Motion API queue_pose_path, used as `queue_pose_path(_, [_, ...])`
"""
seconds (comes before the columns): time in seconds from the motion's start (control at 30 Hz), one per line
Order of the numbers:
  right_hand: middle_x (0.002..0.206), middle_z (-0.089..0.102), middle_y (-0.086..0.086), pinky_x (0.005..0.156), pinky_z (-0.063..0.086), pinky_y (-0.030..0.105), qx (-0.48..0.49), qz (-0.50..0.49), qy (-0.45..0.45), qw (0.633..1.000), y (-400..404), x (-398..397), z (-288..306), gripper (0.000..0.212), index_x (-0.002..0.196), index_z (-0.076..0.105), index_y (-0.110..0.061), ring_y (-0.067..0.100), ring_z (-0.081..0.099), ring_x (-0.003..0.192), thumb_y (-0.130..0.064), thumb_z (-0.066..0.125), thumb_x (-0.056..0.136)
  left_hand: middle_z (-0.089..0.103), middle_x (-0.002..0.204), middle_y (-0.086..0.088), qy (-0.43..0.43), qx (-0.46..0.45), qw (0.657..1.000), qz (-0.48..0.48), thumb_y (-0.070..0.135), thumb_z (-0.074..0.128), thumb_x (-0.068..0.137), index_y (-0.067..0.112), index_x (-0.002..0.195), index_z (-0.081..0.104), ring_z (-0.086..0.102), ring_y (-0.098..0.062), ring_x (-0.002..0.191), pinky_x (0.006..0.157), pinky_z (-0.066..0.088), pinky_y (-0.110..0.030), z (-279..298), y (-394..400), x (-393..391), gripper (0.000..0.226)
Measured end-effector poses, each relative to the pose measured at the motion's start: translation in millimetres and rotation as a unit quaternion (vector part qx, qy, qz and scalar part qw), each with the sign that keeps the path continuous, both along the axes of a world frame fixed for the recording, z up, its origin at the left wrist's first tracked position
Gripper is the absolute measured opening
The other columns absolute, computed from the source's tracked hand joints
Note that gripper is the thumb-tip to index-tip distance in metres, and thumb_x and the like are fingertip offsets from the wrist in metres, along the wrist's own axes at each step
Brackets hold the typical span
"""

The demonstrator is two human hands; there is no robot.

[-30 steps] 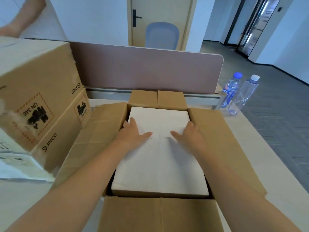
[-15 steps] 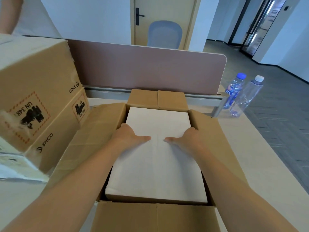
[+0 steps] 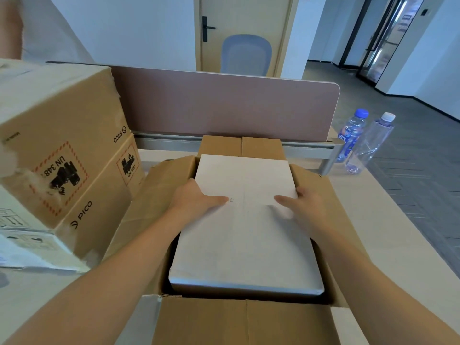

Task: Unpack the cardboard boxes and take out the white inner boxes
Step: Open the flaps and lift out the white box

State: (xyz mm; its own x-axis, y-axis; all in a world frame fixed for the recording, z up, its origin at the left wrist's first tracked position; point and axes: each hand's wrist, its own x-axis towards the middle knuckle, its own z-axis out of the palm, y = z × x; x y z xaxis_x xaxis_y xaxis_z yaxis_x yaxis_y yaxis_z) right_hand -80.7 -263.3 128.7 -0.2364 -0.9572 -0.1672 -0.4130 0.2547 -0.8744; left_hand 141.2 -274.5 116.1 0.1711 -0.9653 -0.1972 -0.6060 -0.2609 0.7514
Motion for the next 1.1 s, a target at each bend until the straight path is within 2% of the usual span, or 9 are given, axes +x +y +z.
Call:
queue_pose_path(0.2, [0.101, 0.069, 0.019, 0.083, 0.052, 0.044, -0.002, -0.002, -0.173, 0.985, 9, -9, 5, 0.021, 0.098, 0.067, 0.001, 0.036, 0.065, 0.092, -0.007, 0.066, 0.079, 0.061, 0.098, 0.004, 0.117, -0.069, 0.991, 0.01, 0.03, 0.077, 0.073, 0.019, 0.1, 0.056, 0.058, -0.017, 0.089, 0.072, 0.045, -0.028, 6, 8, 11, 0.035])
queue_pose_path(0.37, [0.099, 0.069, 0.006, 0.061, 0.053, 0.026, -0.017, 0.043, -0.259, 0.965, 14, -15, 4, 0.031, 0.111, 0.063, -0.011, 0.023, 0.066, 0.083, 0.001, 0.055, 0.083, 0.063, 0.087, 0.008, 0.289, -0.066, 0.955, 0.002, 0.003, 0.065, 0.083, 0.017, 0.099, 0.056, 0.064, 0.001, 0.061, 0.048, 0.048, -0.011, 16, 20, 14, 0.024])
queue_pose_path(0.47, [0.101, 0.067, -0.003, 0.062, 0.053, 0.026, -0.012, 0.082, -0.268, 0.96, 16, -17, 6, 0.038, 0.114, 0.055, -0.026, 0.02, 0.065, 0.087, -0.001, 0.053, 0.085, 0.066, 0.098, 0.006, 0.35, -0.026, 0.936, -0.035, -0.001, 0.057, 0.086, 0.024, 0.105, 0.056, 0.068, -0.006, 0.077, 0.059, 0.054, -0.021, 22, 27, 19, 0.032])
queue_pose_path(0.53, [0.1, 0.063, -0.008, 0.065, 0.05, 0.028, -0.002, 0.103, -0.273, 0.956, 16, -17, 10, 0.04, 0.114, 0.048, -0.031, 0.019, 0.062, 0.089, -0.002, 0.052, 0.087, 0.065, 0.108, 0.003, 0.37, -0.009, 0.927, -0.063, -0.002, 0.054, 0.087, 0.03, 0.112, 0.052, 0.065, -0.018, 0.094, 0.072, 0.054, -0.033, 23, 30, 22, 0.041])
queue_pose_path(0.67, [0.095, 0.06, -0.012, 0.061, 0.051, 0.026, 0.008, 0.111, -0.289, 0.951, 18, -17, 17, 0.038, 0.108, 0.045, -0.033, 0.015, 0.061, 0.085, -0.002, 0.051, 0.088, 0.061, 0.111, 0.006, 0.372, -0.001, 0.921, -0.111, -0.003, 0.054, 0.086, 0.038, 0.121, 0.042, 0.062, -0.019, 0.099, 0.071, 0.053, -0.033, 31, 34, 28, 0.055])
queue_pose_path(0.77, [0.108, 0.064, 0.002, 0.065, 0.054, 0.029, -0.017, 0.097, -0.259, 0.961, 20, -14, 20, 0.048, 0.123, 0.05, -0.021, 0.024, 0.063, 0.094, -0.001, 0.061, 0.08, 0.057, 0.123, 0.002, 0.355, -0.013, 0.927, -0.123, 0.002, 0.064, 0.081, 0.035, 0.136, 0.033, 0.058, -0.022, 0.108, 0.081, 0.053, -0.04, 37, 35, 31, 0.071])
queue_pose_path(0.87, [0.112, 0.064, 0.01, 0.066, 0.052, 0.033, -0.027, 0.071, -0.246, 0.966, 18, -10, 23, 0.056, 0.125, 0.049, -0.01, 0.028, 0.064, 0.094, -0.006, 0.071, 0.073, 0.056, 0.124, 0.003, 0.341, -0.041, 0.933, -0.11, 0.022, 0.079, 0.056, 0.031, 0.138, 0.032, 0.058, -0.022, 0.109, 0.083, 0.052, -0.043, 42, 36, 31, 0.095])
queue_pose_path(1.0, [0.095, 0.067, 0.011, 0.062, 0.051, 0.029, -0.019, 0.062, -0.255, 0.965, 17, -8, 33, 0.045, 0.114, 0.056, 0.0, 0.024, 0.064, 0.073, -0.007, 0.072, 0.072, 0.059, 0.109, 0.006, 0.343, -0.071, 0.934, -0.065, 0.003, 0.068, 0.077, 0.025, 0.13, 0.038, 0.06, -0.017, 0.097, 0.067, 0.051, -0.031, 53, 37, 28, 0.065])
queue_pose_path(1.1, [0.106, 0.066, 0.013, 0.061, 0.05, 0.029, -0.032, 0.075, -0.25, 0.965, 20, -8, 36, 0.057, 0.117, 0.053, -0.003, 0.025, 0.064, 0.079, -0.009, 0.076, 0.064, 0.059, 0.108, 0.004, 0.365, -0.073, 0.927, -0.046, -0.003, 0.061, 0.08, 0.025, 0.125, 0.041, 0.06, -0.02, 0.097, 0.07, 0.051, -0.034, 54, 40, 27, 0.056])
